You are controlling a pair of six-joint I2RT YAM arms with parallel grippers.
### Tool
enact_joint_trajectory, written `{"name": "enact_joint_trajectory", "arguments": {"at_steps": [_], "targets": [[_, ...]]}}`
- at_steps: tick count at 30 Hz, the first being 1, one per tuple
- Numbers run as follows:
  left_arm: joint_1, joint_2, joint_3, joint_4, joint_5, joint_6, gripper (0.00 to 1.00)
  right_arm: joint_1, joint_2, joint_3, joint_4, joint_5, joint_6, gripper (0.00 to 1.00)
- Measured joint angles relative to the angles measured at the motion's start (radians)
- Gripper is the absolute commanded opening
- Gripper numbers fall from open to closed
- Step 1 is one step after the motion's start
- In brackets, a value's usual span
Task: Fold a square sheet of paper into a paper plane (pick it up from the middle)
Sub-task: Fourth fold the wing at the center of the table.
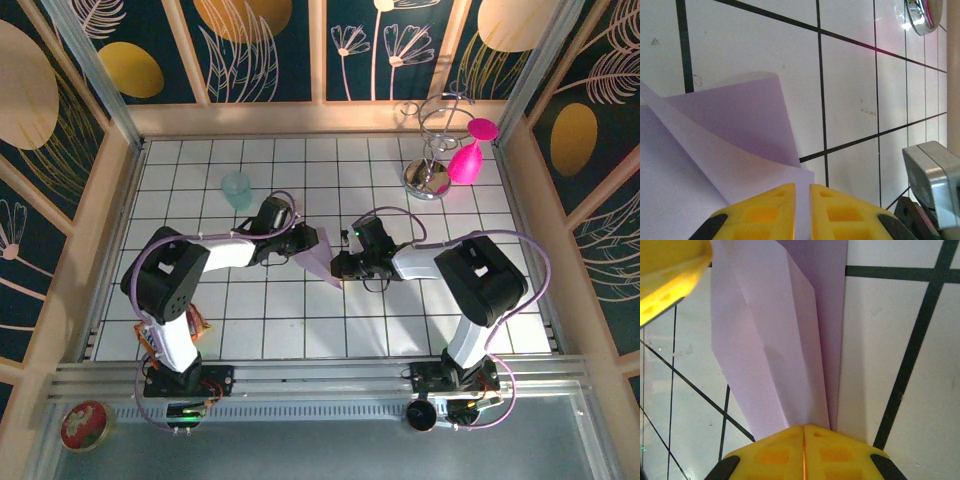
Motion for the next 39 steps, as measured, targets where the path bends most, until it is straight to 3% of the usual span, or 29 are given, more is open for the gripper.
{"name": "enact_joint_trajectory", "arguments": {"at_steps": [27, 39], "targets": [[0.000, 0.140, 0.085, 0.006, -0.009, 0.000, 0.12, -0.005, -0.002, 0.003, -0.005, -0.005, -0.001, 0.10], [0.000, 0.148, 0.102, -0.005, -0.027, 0.000, 0.12, -0.010, 0.014, 0.181, -0.070, 0.002, 0.000, 0.06]]}}
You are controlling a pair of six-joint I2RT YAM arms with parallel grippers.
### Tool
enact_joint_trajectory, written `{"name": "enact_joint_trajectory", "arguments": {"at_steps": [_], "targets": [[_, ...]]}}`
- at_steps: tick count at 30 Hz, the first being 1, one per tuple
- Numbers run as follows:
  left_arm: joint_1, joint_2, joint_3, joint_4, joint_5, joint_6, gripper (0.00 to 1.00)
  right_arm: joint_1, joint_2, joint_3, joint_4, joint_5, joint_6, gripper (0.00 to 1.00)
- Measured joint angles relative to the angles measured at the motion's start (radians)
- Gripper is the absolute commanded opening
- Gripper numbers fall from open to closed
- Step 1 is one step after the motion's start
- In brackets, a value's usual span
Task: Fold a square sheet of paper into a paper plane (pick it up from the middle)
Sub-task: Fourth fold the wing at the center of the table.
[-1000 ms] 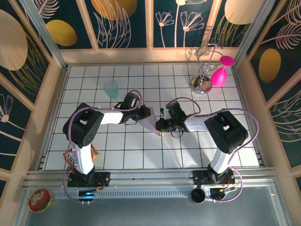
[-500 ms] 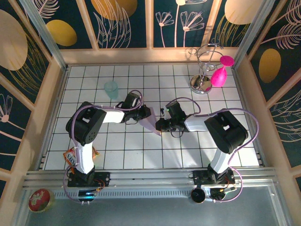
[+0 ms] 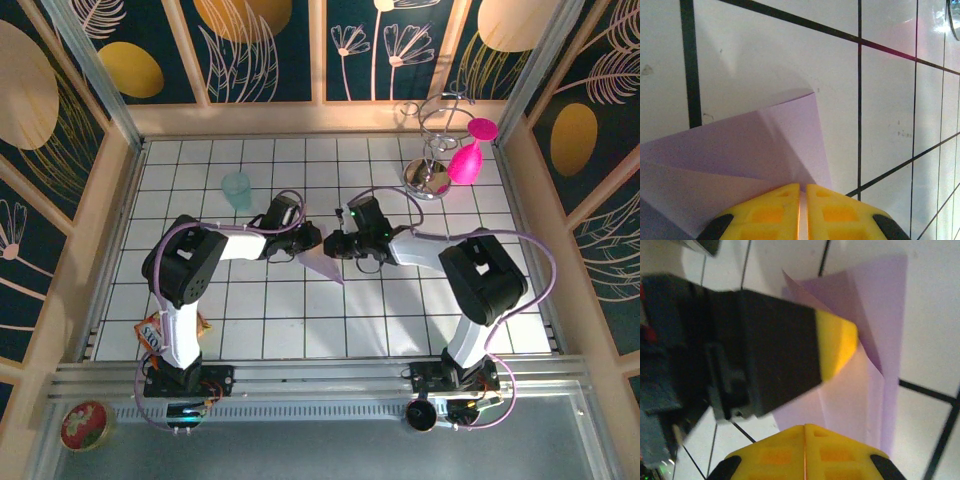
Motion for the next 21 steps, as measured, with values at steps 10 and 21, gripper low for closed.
{"name": "enact_joint_trajectory", "arguments": {"at_steps": [10, 21], "targets": [[0.000, 0.006, 0.016, -0.023, -0.009, 0.000, 0.11, 0.007, 0.103, 0.024, -0.004, -0.007, -0.003, 0.04], [-0.002, 0.008, 0.022, -0.039, -0.026, 0.000, 0.09, 0.008, 0.080, -0.055, 0.045, -0.007, -0.013, 0.03]]}}
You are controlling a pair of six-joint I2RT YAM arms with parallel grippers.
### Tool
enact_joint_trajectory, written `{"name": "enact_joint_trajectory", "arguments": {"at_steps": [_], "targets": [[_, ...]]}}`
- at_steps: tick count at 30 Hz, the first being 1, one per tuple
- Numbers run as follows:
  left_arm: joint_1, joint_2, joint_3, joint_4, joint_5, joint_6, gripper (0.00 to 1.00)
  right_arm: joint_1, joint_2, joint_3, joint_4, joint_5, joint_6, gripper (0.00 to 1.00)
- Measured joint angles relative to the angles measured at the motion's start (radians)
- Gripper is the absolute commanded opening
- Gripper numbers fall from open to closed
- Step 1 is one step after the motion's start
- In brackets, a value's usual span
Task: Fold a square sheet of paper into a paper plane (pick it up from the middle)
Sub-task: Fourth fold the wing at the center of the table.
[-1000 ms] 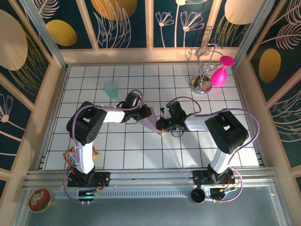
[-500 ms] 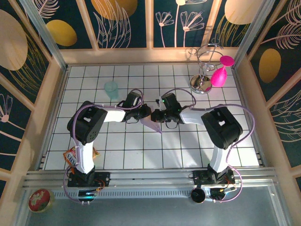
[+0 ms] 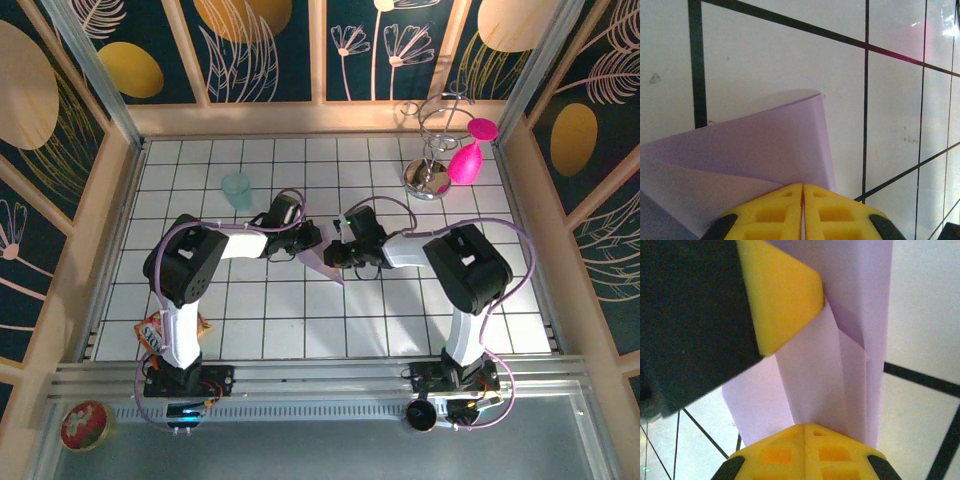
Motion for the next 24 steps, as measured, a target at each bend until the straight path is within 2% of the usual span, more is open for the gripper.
{"name": "enact_joint_trajectory", "arguments": {"at_steps": [9, 24], "targets": [[-0.002, 0.000, 0.000, -0.002, -0.007, -0.004, 0.09, 0.000, -0.119, -0.117, -0.061, -0.012, -0.019, 0.03], [-0.002, 0.000, -0.001, -0.002, -0.009, -0.007, 0.09, 0.000, -0.167, -0.166, -0.080, -0.026, -0.025, 0.03]]}}
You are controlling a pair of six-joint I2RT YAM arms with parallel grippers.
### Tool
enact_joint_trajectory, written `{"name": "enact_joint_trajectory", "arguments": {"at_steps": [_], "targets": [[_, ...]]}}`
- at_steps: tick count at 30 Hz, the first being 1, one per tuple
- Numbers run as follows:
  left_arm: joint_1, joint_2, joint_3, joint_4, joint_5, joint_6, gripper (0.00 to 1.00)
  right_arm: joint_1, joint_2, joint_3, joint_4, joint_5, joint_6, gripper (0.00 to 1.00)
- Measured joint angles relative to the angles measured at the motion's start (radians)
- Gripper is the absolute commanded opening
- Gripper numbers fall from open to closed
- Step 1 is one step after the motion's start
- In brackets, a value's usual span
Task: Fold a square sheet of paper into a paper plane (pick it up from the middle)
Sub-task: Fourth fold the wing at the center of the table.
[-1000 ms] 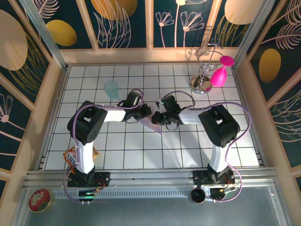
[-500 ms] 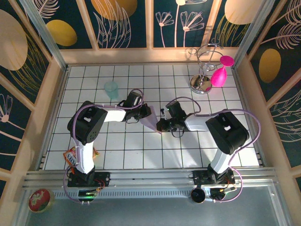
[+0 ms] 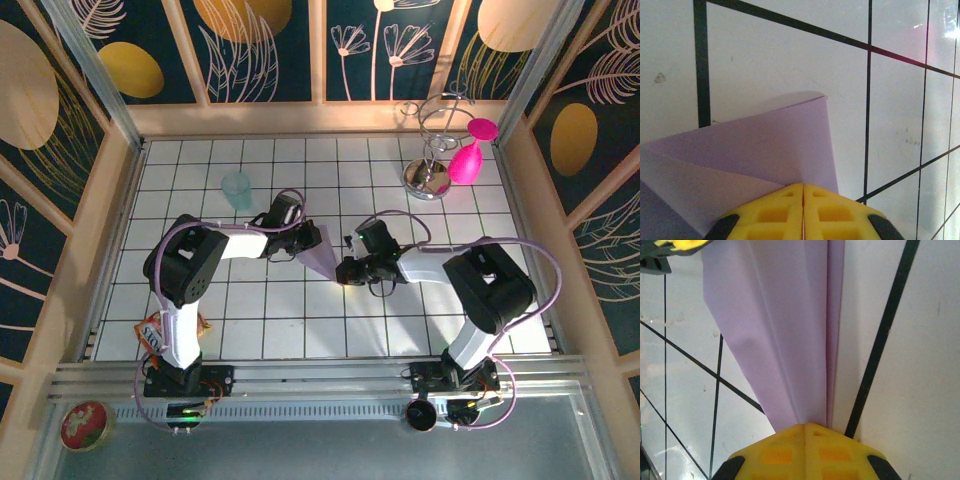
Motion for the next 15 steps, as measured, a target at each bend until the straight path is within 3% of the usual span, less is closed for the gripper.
{"name": "enact_joint_trajectory", "arguments": {"at_steps": [15], "targets": [[0.000, 0.000, 0.000, 0.000, 0.000, 0.000, 0.09, -0.002, -0.069, -0.028, -0.079, 0.015, 0.000, 0.03]]}}
